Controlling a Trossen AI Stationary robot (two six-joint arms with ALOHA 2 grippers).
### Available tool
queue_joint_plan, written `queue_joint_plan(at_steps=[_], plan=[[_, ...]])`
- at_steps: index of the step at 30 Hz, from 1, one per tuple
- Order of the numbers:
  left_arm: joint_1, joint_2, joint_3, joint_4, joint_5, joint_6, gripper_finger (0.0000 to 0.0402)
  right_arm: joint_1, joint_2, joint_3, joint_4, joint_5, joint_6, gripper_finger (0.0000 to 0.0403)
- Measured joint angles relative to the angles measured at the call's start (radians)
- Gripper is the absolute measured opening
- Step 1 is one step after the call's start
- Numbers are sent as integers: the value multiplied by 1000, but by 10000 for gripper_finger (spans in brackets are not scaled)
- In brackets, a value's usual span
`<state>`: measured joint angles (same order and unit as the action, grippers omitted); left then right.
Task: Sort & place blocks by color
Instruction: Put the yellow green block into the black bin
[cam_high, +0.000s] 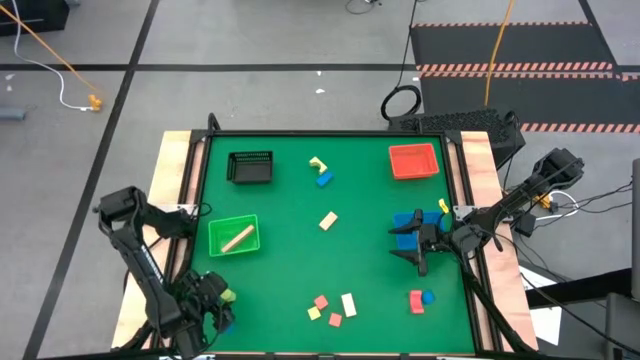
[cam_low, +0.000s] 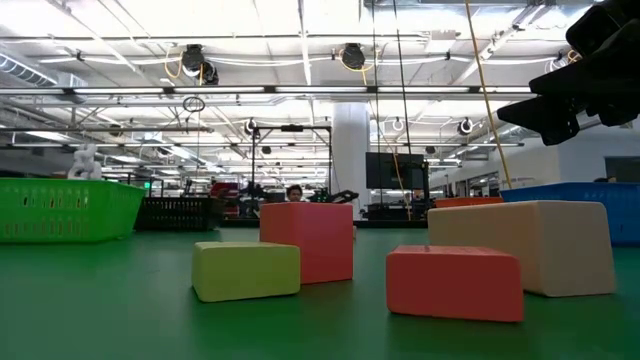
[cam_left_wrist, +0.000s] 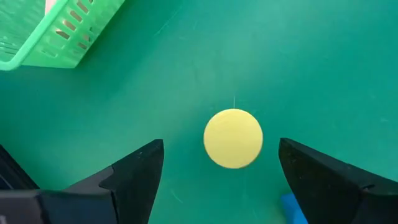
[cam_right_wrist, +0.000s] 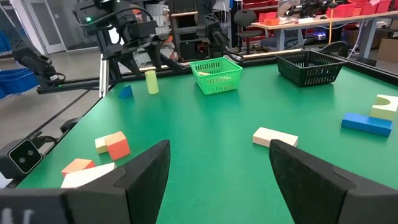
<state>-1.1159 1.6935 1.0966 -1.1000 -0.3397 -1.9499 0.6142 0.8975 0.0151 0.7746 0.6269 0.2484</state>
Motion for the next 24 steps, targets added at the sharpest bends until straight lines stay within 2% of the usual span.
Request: queue_joint_plan(at_steps=[8, 18, 21, 24], plan=[[5, 57, -1, 1, -9, 1, 283, 0, 0, 0, 0, 0, 0, 267], [31, 86, -2, 5, -48, 8, 277, 0, 0, 0, 0, 0, 0, 267], [28, 86, -2, 10, -46, 10, 253, 0, 0, 0, 0, 0, 0, 267], [25, 86, -2, 12, -16, 10, 202, 0, 0, 0, 0, 0, 0, 267]])
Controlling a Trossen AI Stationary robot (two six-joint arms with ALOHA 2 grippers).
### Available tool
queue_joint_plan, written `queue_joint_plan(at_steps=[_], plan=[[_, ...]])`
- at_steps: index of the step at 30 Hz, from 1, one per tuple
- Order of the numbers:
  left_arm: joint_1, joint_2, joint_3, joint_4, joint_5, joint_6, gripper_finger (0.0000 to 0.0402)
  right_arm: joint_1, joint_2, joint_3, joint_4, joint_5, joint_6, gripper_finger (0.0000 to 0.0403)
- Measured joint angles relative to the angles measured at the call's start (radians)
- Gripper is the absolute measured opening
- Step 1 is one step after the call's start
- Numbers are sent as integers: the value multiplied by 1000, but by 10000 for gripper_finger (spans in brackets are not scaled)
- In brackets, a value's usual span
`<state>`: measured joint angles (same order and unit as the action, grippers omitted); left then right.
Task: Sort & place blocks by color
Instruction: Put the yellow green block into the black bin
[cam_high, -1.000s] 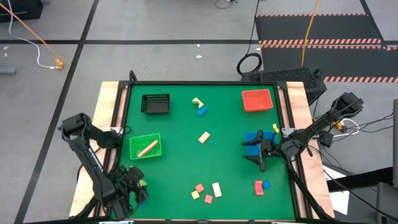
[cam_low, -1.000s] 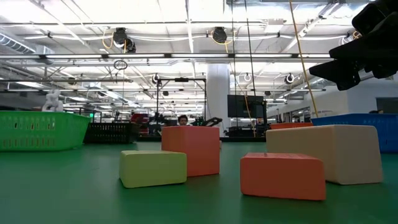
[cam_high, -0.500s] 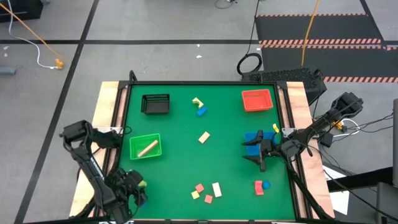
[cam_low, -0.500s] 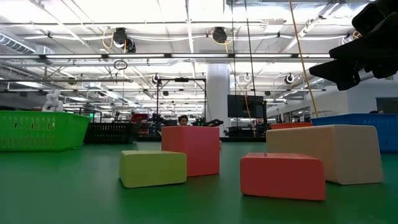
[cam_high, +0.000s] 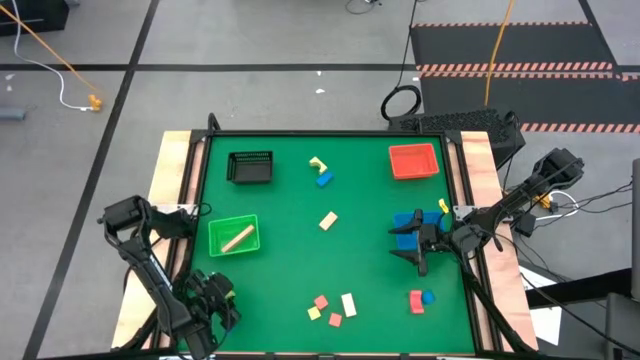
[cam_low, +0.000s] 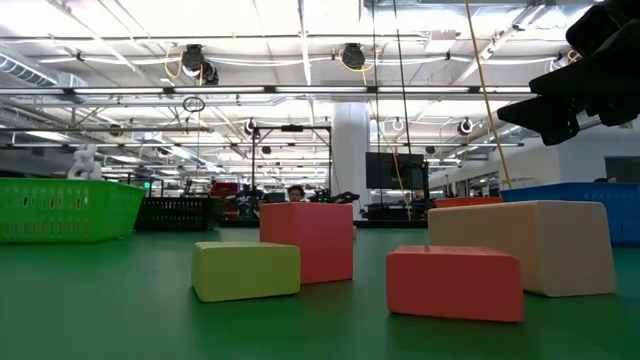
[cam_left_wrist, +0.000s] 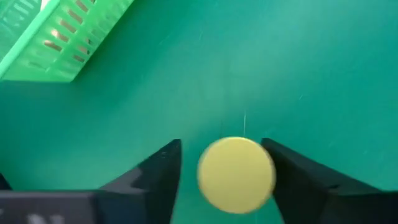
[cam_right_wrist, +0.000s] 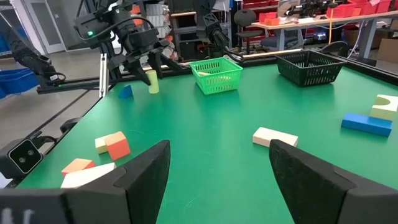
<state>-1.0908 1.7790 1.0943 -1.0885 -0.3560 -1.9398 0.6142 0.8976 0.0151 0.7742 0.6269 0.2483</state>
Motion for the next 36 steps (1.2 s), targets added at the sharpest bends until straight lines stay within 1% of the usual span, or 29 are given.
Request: queue_joint_plan(at_steps=[3, 4, 7, 10, 18, 23, 26, 30, 34, 36], plan=[[0, 0, 0, 1, 29, 7, 138, 0, 0, 0, 0, 0, 0, 267], [0, 0, 0, -1, 34, 7, 128, 0, 0, 0, 0, 0, 0, 267], [2, -1, 0, -5, 37, 30, 129, 0, 0, 0, 0, 0, 0, 267], [29, -17, 0, -8, 30, 96, 129, 0, 0, 0, 0, 0, 0, 267], [164, -124, 0, -10, -158, 381, 129, 0, 0, 0, 0, 0, 0, 267], [308, -209, 0, -10, -274, 574, 129, 0, 0, 0, 0, 0, 0, 267], [415, -258, 1, -9, -327, 703, 129, 0, 0, 0, 0, 0, 0, 267], [591, -308, 1, -13, -388, 882, 129, 0, 0, 0, 0, 0, 0, 267], [784, -323, 1, -12, -428, 1010, 129, 0, 0, 0, 0, 0, 0, 267], [872, -321, -2, -8, -432, 1051, 132, 0, 0, 0, 1, 0, 0, 267]])
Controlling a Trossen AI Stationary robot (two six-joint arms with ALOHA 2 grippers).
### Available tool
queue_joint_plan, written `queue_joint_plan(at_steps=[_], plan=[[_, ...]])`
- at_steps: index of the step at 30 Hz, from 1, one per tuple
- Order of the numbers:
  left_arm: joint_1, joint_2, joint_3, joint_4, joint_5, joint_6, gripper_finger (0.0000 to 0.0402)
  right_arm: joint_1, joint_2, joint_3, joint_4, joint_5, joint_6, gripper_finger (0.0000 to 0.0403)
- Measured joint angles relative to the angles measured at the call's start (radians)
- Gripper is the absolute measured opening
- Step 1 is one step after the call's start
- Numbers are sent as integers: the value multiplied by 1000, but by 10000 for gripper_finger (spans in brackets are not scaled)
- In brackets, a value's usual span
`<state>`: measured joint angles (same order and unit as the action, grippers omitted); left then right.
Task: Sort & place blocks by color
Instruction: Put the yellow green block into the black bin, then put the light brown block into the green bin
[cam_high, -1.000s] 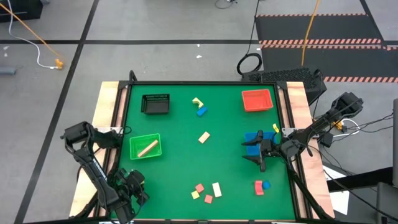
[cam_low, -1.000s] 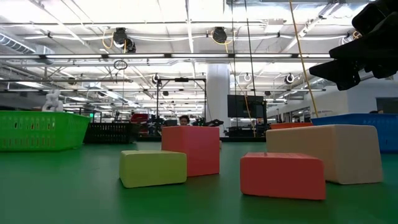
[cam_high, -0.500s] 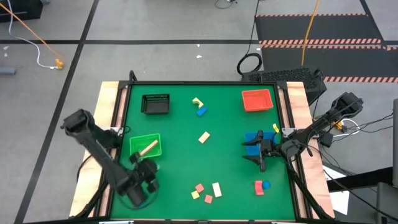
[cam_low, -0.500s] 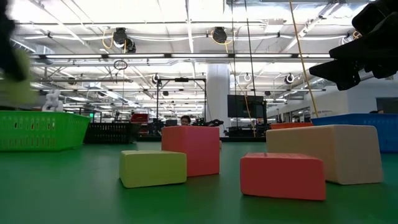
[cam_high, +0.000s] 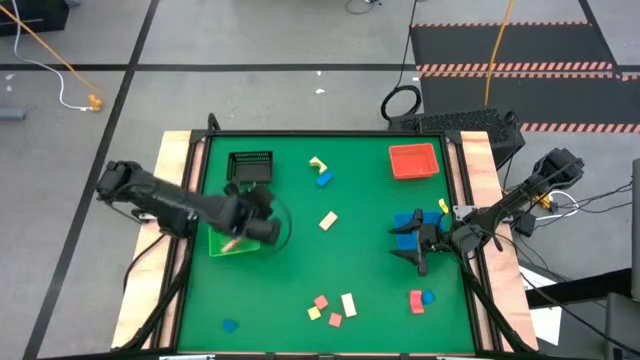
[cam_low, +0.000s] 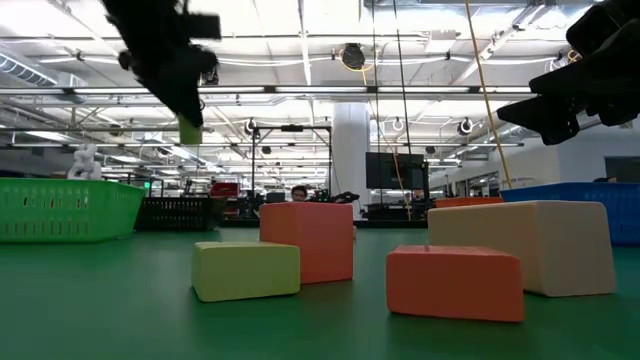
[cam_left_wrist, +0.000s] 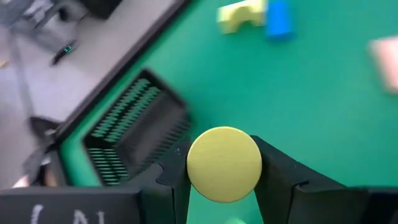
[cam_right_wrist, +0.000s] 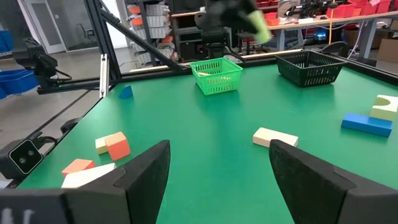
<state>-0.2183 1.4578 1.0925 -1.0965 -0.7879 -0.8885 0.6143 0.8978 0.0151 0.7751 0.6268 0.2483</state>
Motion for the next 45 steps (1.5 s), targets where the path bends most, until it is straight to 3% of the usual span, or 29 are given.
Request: queue_joint_plan(at_steps=[4, 10, 21, 26, 33, 45], plan=[[133, 0, -45, 57, 0, 75, 145, 0, 0, 0, 1, 0, 0, 267], [288, -9, -115, 153, 3, 134, 132, 0, 0, 0, -1, 0, 0, 267], [525, -8, -300, 463, 117, 201, 140, 0, 0, 0, -1, 0, 0, 267], [562, -8, -337, 545, 118, 189, 132, 0, 0, 0, -1, 0, 0, 267], [575, -8, -349, 576, 115, 169, 179, 0, 0, 0, -1, 0, 0, 267], [553, -44, -349, 634, 116, 180, 198, 0, 0, 0, -1, 0, 0, 267]])
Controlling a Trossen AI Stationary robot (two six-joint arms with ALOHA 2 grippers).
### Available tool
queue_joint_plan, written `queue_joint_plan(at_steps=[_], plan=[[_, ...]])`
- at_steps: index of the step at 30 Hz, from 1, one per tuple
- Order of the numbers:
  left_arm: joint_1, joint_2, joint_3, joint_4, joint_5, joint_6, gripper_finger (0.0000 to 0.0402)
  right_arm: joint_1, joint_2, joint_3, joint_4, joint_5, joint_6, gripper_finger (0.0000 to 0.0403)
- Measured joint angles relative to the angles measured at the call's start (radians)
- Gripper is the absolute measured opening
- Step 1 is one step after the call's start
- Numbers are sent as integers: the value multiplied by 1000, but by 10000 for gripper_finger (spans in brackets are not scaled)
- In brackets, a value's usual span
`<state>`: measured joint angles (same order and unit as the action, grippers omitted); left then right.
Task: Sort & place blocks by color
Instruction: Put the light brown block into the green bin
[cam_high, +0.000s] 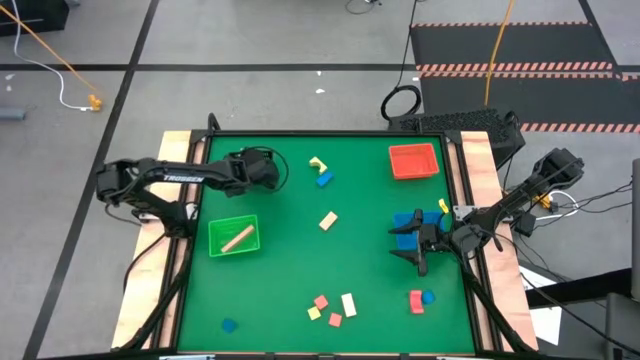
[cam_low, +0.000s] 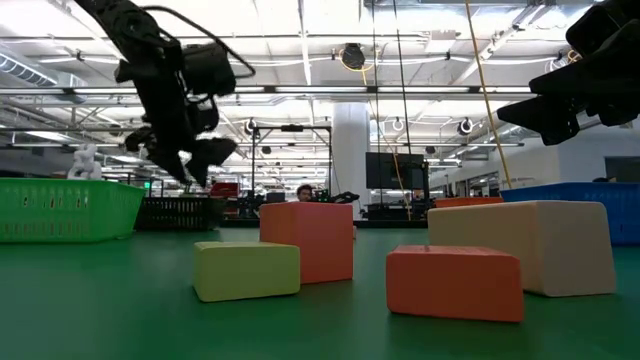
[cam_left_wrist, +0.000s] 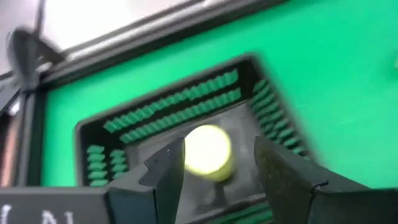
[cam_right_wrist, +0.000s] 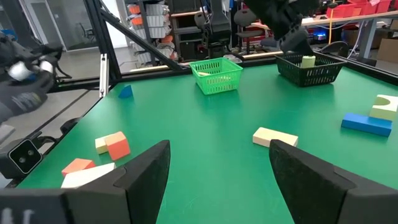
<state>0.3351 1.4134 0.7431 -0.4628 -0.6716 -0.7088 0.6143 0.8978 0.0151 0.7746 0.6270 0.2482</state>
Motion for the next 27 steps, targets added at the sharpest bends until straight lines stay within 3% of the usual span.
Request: queue_joint_plan(at_steps=[5, 13, 20, 27], plan=[[-71, -77, 1, 99, 3, 128, 242, 0, 0, 0, 1, 0, 0, 267], [-259, -100, 0, 332, 108, 357, 299, 0, 0, 0, 1, 0, 0, 267], [-398, -7, 2, 521, 126, 387, 326, 0, 0, 0, 1, 0, 0, 267], [-485, 162, 0, 752, 122, 403, 339, 0, 0, 0, 0, 0, -1, 267]])
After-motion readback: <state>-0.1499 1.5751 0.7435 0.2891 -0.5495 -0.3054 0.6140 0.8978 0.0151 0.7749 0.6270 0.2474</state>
